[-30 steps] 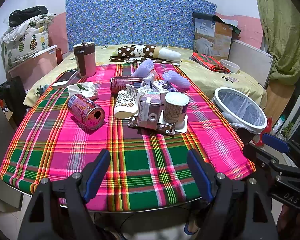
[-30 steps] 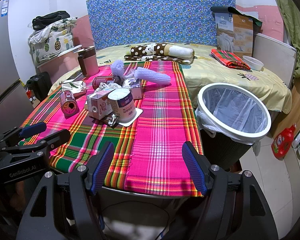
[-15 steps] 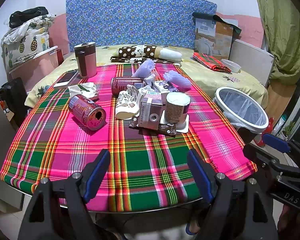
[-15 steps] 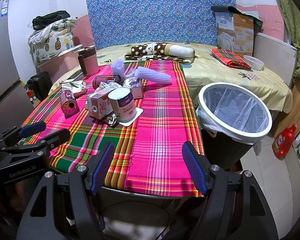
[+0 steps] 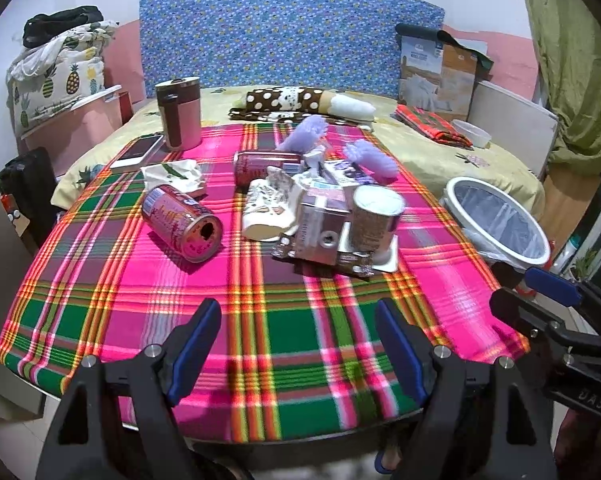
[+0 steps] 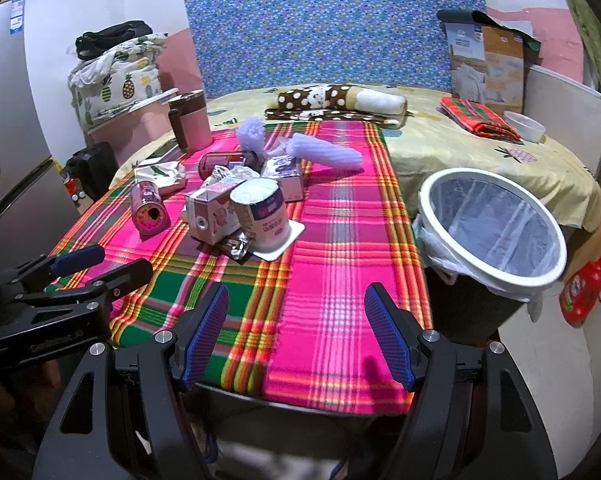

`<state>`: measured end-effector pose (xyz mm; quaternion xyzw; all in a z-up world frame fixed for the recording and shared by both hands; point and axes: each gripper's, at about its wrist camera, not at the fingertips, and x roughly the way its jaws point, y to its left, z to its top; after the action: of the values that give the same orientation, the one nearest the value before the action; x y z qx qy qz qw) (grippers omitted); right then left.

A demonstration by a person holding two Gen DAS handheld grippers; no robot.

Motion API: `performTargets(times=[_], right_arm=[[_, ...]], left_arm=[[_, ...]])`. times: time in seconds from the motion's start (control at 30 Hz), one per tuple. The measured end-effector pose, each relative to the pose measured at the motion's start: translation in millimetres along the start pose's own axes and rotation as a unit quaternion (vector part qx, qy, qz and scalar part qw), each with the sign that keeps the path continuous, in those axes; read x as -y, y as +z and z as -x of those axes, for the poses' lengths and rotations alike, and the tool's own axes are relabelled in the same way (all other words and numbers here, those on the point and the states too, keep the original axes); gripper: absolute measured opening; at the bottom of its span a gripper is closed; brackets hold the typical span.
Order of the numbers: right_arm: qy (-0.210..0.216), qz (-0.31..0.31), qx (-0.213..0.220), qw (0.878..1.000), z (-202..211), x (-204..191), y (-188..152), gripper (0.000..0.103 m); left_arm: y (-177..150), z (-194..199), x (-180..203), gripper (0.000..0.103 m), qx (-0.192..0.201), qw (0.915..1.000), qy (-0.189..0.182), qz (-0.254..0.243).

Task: Collect trash
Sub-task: 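Grasp the white milk-powder can with the right tool while the left tool grasps the red can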

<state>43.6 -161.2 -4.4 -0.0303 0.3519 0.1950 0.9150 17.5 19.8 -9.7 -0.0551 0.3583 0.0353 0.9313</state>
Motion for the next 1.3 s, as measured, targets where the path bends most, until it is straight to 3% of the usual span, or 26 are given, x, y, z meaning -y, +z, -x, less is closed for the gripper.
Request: performTargets(times=[0.5, 0.93, 1.13, 1.3], right_arm=[[0.033, 0.032, -0.021, 0.999, -46, -10, 28, 0.072], [0.04, 0.051, -0.036, 0.997, -82, -14, 48, 0.072], [0.039, 0.044, -0.039, 0.998, -88, -10, 53, 0.055], [0.041, 0.043, -0.035, 0.998, -87, -9, 55, 0.055]], left_arm=[[32, -37, -54, 0.08, 0.007, 0.9963, 0.054, 0.066], [60, -69, -84, 0.08, 0.008, 0.9883, 0.074, 0.133], [63, -86, -92, 0.08, -0.006, 0.9853, 0.087, 0.147], [58, -97, -97, 0.067, -0.033, 0.9847, 0.087, 0.148]])
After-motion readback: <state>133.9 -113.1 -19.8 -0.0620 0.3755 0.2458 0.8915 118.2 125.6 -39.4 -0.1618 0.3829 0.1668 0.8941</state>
